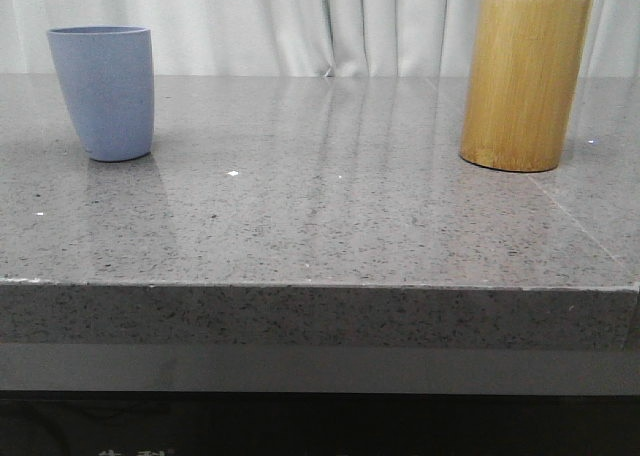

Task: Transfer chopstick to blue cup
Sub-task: 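Reach down with the left gripper and grasp the light blue cup rim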

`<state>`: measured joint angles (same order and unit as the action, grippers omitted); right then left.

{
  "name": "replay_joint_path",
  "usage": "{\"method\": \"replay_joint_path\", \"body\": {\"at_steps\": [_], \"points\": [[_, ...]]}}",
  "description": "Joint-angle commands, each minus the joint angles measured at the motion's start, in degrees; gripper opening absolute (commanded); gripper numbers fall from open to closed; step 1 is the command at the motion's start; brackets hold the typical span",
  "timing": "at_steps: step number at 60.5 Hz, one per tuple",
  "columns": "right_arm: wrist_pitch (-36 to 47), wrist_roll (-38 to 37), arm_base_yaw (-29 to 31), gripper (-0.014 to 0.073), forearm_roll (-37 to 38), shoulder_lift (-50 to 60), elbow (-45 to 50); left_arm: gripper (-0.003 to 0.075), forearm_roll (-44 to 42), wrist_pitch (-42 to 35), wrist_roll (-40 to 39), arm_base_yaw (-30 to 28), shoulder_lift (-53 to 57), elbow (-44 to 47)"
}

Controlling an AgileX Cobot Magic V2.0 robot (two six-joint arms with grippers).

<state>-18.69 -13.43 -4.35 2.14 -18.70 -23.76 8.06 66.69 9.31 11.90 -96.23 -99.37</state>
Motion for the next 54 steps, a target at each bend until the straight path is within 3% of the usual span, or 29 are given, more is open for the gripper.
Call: {"method": "replay_joint_path", "body": {"at_steps": [1,37,42,54], "points": [[4.76,0.46,0.19,0.0655,-0.09,-0.78,-2.17,0.0620,-0.86,-0.98,-0.31,0.56,0.38,-3.21],[4.76,0.46,0.19,0.0655,-0.09,-0.78,-2.17,0.0605,-1.25,-2.70,-0.37,0.56,-6.79,-3.61],[4.76,0.46,0.19,0.0655,-0.09,-0.78,-2.17,0.0530,-1.25,-3.42,-0.37,0.56,-6.92,-3.61],[4.76,0.46,0.19,0.0655,-0.09,-0.78,-2.17,0.0190,-1.25,-5.16,-0.37,0.56,-6.92,-3.61]]}}
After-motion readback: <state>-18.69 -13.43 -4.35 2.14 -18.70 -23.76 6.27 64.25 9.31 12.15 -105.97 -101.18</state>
